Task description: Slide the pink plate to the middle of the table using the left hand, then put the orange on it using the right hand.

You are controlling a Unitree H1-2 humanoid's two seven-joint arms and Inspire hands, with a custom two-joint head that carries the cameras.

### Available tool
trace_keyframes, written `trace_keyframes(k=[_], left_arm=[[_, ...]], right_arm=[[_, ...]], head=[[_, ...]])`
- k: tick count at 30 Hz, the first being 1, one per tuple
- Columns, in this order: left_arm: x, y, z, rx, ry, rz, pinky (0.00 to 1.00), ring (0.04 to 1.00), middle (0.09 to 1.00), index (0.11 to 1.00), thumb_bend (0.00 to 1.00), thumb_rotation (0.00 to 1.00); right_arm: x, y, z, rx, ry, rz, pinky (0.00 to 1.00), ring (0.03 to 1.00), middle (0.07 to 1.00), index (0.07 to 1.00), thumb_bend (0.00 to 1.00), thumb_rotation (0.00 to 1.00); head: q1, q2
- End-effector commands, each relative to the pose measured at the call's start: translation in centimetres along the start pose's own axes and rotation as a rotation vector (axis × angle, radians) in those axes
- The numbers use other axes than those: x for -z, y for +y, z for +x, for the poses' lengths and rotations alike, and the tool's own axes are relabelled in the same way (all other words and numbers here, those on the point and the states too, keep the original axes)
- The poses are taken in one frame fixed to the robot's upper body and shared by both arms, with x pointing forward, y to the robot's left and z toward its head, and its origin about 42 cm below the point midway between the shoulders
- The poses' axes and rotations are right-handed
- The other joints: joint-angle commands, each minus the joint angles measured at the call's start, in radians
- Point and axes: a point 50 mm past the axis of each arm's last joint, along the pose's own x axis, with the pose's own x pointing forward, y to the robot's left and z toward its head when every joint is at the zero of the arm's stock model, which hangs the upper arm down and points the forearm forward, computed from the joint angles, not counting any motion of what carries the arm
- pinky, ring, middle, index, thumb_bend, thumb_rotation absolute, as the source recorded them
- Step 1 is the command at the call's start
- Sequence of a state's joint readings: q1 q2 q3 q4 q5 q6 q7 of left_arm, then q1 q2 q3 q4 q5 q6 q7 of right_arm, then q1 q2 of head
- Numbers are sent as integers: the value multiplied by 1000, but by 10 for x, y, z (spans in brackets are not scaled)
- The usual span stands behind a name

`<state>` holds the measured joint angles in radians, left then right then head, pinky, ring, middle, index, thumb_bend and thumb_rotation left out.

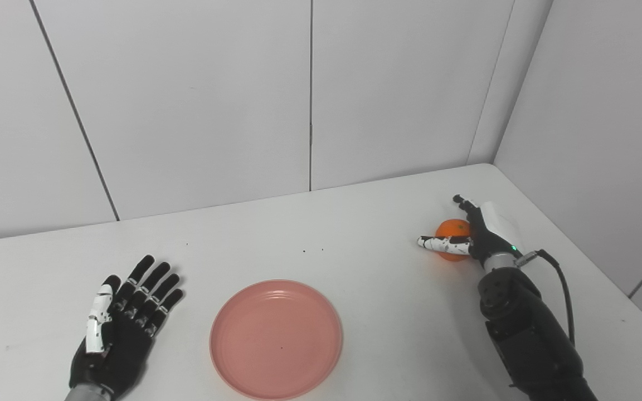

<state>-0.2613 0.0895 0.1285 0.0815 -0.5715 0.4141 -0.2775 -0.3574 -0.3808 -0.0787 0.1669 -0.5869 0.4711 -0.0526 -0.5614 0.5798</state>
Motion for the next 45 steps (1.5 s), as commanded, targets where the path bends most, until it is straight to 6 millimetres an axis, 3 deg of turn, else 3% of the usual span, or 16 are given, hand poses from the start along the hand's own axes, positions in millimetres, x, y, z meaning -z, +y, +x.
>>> trace_keyframes(k=[1, 2, 3, 4, 7, 11, 25, 30, 36, 41, 45], left_arm=[[15, 11, -10, -61, 85, -12, 922, 906, 905, 903, 313, 1000], [15, 11, -10, -62, 85, -12, 920, 905, 905, 903, 313, 1000], [15, 11, -10, -63, 85, -11, 919, 903, 903, 901, 314, 1000], [15, 11, -10, -62, 85, -11, 918, 902, 902, 901, 315, 1000], [15, 11, -10, -59, 85, -11, 910, 898, 898, 896, 315, 1000], [16, 10, -10, -57, 85, -11, 919, 904, 905, 902, 314, 1000], [18, 9, -10, -53, 83, -8, 919, 903, 904, 898, 318, 1000], [19, 9, -10, -47, 81, -4, 921, 904, 906, 904, 318, 1000], [20, 6, -10, -47, 81, -8, 920, 903, 905, 903, 321, 1000], [23, 3, -10, -40, 74, -10, 924, 902, 903, 904, 319, 1000], [25, -1, -9, -48, 72, -17, 908, 890, 891, 893, 322, 1000]], right_arm=[[-6, -13, 4, 36, -42, 1, 598, 669, 715, 713, 904, 248], [-6, -14, 3, 44, -47, -2, 568, 631, 678, 668, 884, 209], [-6, -15, 2, 49, -52, -7, 521, 578, 626, 596, 797, 162], [-6, -16, 1, 52, -55, -14, 472, 528, 581, 516, 595, 146], [-5, -18, 0, 48, -52, -48, 390, 450, 518, 490, 535, 138], [-5, -19, -1, 40, -51, -65, 330, 397, 459, 497, 531, 11], [-13, -30, -15, 74, -77, -91, 270, 352, 428, 501, 530, 0], [-30, -43, -28, 138, -142, -61, 309, 396, 464, 491, 532, 0], [-59, -57, -46, 202, -249, -18, 278, 360, 431, 517, 527, 1], [-90, -63, -65, 240, -341, -19, 360, 441, 490, 480, 531, 0], [-116, -61, -81, 240, -425, -19, 308, 383, 463, 499, 530, 1]], head=[[0, 1], [0, 1], [0, 3], [0, 3], [0, 3], [0, 3], [12, 4], [17, 4], [29, 4], [46, 2], [69, 0]])
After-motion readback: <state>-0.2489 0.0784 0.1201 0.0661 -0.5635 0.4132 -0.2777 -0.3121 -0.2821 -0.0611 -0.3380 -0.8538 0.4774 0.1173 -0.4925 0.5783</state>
